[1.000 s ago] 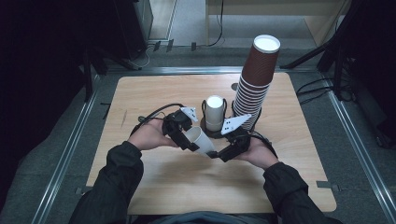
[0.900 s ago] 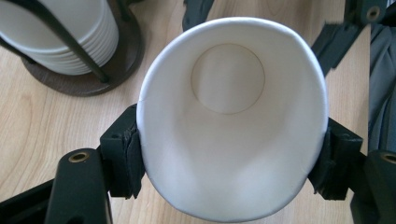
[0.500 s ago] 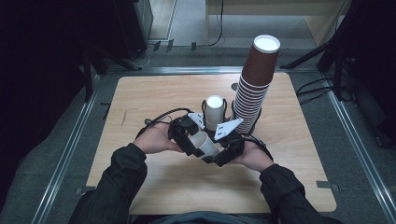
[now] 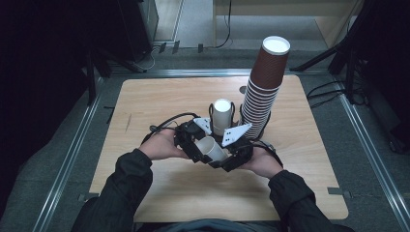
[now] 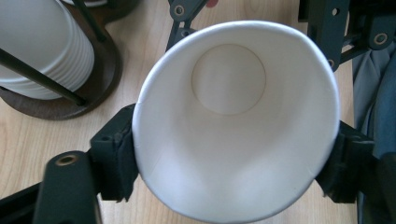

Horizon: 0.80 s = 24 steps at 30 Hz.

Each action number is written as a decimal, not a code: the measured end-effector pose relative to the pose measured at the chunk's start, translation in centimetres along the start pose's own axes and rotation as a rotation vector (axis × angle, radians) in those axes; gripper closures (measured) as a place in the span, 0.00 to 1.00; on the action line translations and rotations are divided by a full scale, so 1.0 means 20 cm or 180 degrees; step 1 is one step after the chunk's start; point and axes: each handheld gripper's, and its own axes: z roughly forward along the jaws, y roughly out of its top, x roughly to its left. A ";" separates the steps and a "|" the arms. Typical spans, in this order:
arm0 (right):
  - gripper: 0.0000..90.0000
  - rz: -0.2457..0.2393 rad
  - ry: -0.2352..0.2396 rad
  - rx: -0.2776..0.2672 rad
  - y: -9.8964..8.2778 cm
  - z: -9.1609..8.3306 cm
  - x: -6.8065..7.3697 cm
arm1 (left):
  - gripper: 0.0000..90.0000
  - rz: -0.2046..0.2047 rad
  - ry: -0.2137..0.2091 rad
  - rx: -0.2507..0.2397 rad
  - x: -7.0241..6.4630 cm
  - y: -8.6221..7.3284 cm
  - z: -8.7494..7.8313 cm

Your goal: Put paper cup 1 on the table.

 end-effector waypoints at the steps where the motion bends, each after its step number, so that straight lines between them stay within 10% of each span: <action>1: 0.37 -0.0003 -0.0005 -0.0008 0.00 0.00 0.00 | 0.20 -0.0006 0.0032 -0.0030 0.00 0.00 0.00; 18: 0.37 0.0126 -0.0063 -0.0309 -0.01 -0.07 -0.03 | 0.08 -0.0317 0.0133 -0.0704 0.00 -0.10 -0.09; 24: 0.37 0.0150 -0.0016 -0.0416 -0.01 -0.08 -0.02 | 0.08 -0.0480 -0.0105 -0.1009 0.00 -0.11 -0.08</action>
